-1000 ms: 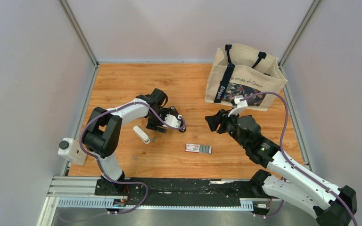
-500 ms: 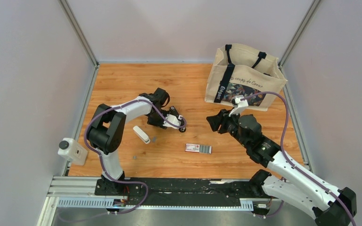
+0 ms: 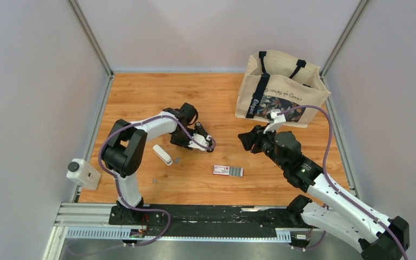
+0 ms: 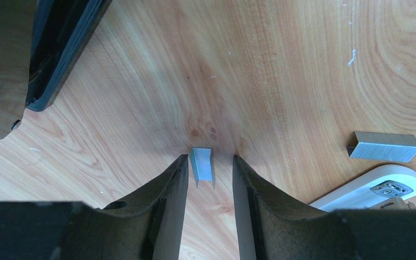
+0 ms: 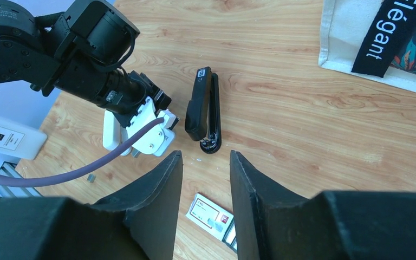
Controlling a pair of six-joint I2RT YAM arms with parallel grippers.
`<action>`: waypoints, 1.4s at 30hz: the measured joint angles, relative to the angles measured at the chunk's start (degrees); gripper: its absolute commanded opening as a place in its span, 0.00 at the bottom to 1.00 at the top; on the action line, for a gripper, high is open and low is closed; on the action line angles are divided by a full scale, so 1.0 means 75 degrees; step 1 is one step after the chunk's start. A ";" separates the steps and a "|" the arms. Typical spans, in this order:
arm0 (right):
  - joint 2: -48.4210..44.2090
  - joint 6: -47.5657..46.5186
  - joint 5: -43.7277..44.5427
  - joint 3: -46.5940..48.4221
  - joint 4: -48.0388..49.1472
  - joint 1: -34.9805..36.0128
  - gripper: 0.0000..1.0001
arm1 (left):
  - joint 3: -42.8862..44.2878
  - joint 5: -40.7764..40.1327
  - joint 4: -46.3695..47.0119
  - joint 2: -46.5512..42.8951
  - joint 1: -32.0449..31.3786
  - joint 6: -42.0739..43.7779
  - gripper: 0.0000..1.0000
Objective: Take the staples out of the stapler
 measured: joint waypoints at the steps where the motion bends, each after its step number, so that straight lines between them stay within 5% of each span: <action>1: 0.0000 0.0000 -0.0009 0.0000 0.0000 -0.0009 0.40 | 0.0032 -0.0026 -0.0038 0.0026 -0.0017 0.0000 0.44; 5: 0.0000 0.0006 -0.0050 0.0000 -0.0009 -0.0041 0.39 | 0.0265 -0.0096 -0.0239 0.0198 -0.0058 -0.0015 0.35; 8: 0.0000 0.0009 -0.0076 0.0000 -0.0020 -0.0076 0.38 | 0.0338 -0.0125 -0.0326 0.0268 -0.0064 -0.0023 0.09; 24: -0.0012 0.0012 -0.0259 0.0023 -0.0122 -0.0236 0.38 | 0.0600 0.0154 -0.0857 0.0023 -0.0178 -0.0901 0.07; 32: -0.0484 -0.0029 -0.0650 0.0425 -0.0289 -0.0411 0.46 | 0.3060 0.3022 -0.2247 -0.1862 0.0122 -0.3139 0.01; 37: -0.0592 0.0122 -0.1483 0.0851 -0.0169 -0.0469 0.60 | 0.3395 0.5508 -0.2299 -0.3220 0.0557 -0.5129 0.01; 42: -0.0140 0.0495 -0.2967 0.1233 0.0399 -0.0478 0.59 | 0.2390 0.8134 0.0085 -0.3905 0.0930 -0.8684 0.02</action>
